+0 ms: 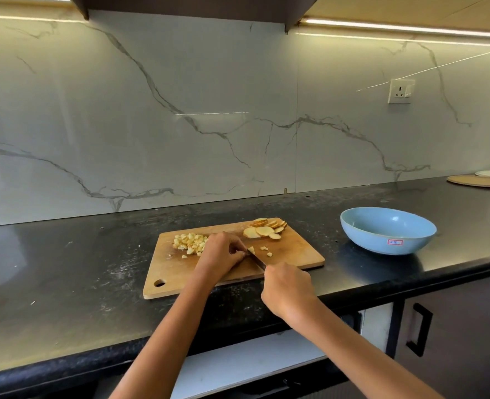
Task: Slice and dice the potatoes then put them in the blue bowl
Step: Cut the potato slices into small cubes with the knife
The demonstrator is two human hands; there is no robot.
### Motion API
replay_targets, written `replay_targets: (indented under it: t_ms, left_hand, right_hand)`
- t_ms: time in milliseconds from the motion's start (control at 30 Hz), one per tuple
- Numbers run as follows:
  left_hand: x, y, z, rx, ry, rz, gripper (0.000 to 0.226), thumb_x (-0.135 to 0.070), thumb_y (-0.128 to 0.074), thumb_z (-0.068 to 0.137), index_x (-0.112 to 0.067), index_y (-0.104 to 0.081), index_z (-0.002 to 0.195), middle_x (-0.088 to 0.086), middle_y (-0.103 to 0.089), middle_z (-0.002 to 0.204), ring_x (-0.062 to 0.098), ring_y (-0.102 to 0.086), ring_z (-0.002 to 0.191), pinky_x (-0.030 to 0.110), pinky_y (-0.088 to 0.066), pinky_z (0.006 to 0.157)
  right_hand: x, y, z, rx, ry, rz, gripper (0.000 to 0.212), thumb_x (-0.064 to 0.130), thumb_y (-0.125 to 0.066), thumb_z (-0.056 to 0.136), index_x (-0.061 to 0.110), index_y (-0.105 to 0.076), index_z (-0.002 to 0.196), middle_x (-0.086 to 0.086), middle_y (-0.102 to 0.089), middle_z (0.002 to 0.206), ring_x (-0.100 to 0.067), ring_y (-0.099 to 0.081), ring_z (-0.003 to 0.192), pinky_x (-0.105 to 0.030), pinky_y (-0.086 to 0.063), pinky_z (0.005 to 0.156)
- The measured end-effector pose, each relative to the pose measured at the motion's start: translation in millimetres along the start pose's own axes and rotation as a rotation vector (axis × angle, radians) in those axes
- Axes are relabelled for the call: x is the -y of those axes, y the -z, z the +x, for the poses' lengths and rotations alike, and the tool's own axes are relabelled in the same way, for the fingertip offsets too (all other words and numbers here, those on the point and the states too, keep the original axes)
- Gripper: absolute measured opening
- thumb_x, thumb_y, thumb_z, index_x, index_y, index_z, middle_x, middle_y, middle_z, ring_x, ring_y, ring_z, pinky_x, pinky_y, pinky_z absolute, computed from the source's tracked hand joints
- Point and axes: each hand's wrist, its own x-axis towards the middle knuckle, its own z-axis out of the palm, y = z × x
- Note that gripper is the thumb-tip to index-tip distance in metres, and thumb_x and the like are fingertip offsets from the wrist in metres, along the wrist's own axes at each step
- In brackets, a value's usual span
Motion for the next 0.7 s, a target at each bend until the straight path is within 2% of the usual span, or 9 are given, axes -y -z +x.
replay_targets:
  t_ms: [100,167,233,267,367,433,500,633,700]
  left_hand:
    - [-0.7,0.0,-1.4,-0.043,-0.011,-0.014,0.017,-0.003,-0.061,0.084,-0.011,-0.072,0.094,0.003,-0.07,0.097,0.006,-0.057,0.081,0.012,-0.043,0.076]
    - [-2.1,-0.6,-0.7,-0.115,-0.06,-0.05,0.025,-0.001,-0.062,0.083,-0.008,-0.068,0.106,0.005,-0.07,0.1,0.009,-0.06,0.084,0.012,-0.043,0.076]
    - [-4.6,-1.8,1.0,-0.112,-0.119,-0.09,0.041,0.007,-0.06,0.079,-0.008,-0.061,0.117,0.005,-0.069,0.101,0.012,-0.064,0.093,0.011,-0.044,0.08]
    - [-5.5,-3.1,1.6,-0.075,-0.141,-0.09,0.048,0.012,-0.057,0.079,-0.01,-0.056,0.122,0.004,-0.069,0.101,0.013,-0.063,0.098,0.013,-0.044,0.086]
    - [-4.4,-7.9,3.7,0.017,-0.17,0.012,0.061,0.015,-0.049,0.078,-0.019,-0.048,0.129,-0.004,-0.065,0.107,0.017,-0.052,0.113,0.034,-0.039,0.101]
    - [-3.0,-9.0,3.6,0.046,-0.152,0.087,0.067,0.014,-0.046,0.079,-0.023,-0.042,0.134,-0.007,-0.061,0.116,0.018,-0.042,0.12,0.042,-0.036,0.102]
    - [-2.1,-9.5,4.3,0.029,-0.132,0.116,0.073,0.013,-0.046,0.077,-0.024,-0.035,0.139,-0.006,-0.056,0.125,0.019,-0.035,0.126,0.044,-0.034,0.103]
    - [0.5,-12.0,6.2,-0.116,-0.104,0.045,0.064,0.006,-0.055,0.081,-0.017,-0.036,0.138,0.002,-0.054,0.126,0.019,-0.041,0.122,0.032,-0.037,0.102]
    - [1.9,-13.2,7.1,-0.169,-0.055,-0.038,0.052,0.007,-0.048,0.086,-0.011,-0.039,0.134,0.006,-0.053,0.123,0.019,-0.046,0.117,0.03,-0.04,0.099]
  right_hand:
    - [-8.4,3.4,3.0,-0.03,0.037,-0.005,0.025,0.012,-0.042,0.096,0.009,-0.059,0.114,-0.008,-0.062,0.111,-0.024,-0.06,0.1,-0.028,-0.038,0.069]
    - [-15.1,5.5,3.7,-0.06,0.062,-0.021,0.027,0.014,-0.041,0.097,0.01,-0.059,0.116,-0.008,-0.062,0.112,-0.024,-0.06,0.101,-0.028,-0.038,0.069]
    - [-21.0,6.0,3.3,-0.107,0.068,-0.031,0.028,0.016,-0.041,0.098,0.01,-0.058,0.119,-0.007,-0.062,0.112,-0.023,-0.061,0.101,-0.028,-0.038,0.069]
    - [-23.1,5.1,2.9,-0.127,0.07,-0.034,0.028,0.017,-0.041,0.099,0.01,-0.058,0.12,-0.007,-0.061,0.113,-0.023,-0.061,0.101,-0.028,-0.038,0.068]
    - [-26.3,1.5,2.6,-0.149,0.09,-0.061,0.028,0.014,-0.041,0.098,0.012,-0.057,0.12,-0.006,-0.061,0.113,-0.023,-0.061,0.101,-0.027,-0.037,0.067]
    - [-27.7,0.4,2.8,-0.161,0.099,-0.07,0.027,0.014,-0.041,0.098,0.011,-0.057,0.12,-0.005,-0.061,0.113,-0.022,-0.061,0.1,-0.028,-0.038,0.067]
    - [-29.6,1.0,2.6,-0.186,0.102,-0.06,0.027,0.015,-0.041,0.099,0.011,-0.057,0.12,-0.005,-0.062,0.112,-0.021,-0.061,0.099,-0.027,-0.04,0.068]
    - [-37.4,7.2,4.7,-0.264,0.076,0.006,0.028,0.018,-0.04,0.1,0.012,-0.057,0.12,-0.003,-0.063,0.109,-0.02,-0.063,0.097,-0.026,-0.039,0.067]
    - [-44.3,10.9,8.1,-0.29,0.05,0.031,0.028,0.018,-0.036,0.1,0.011,-0.057,0.118,-0.004,-0.063,0.106,-0.021,-0.063,0.094,-0.027,-0.037,0.065]
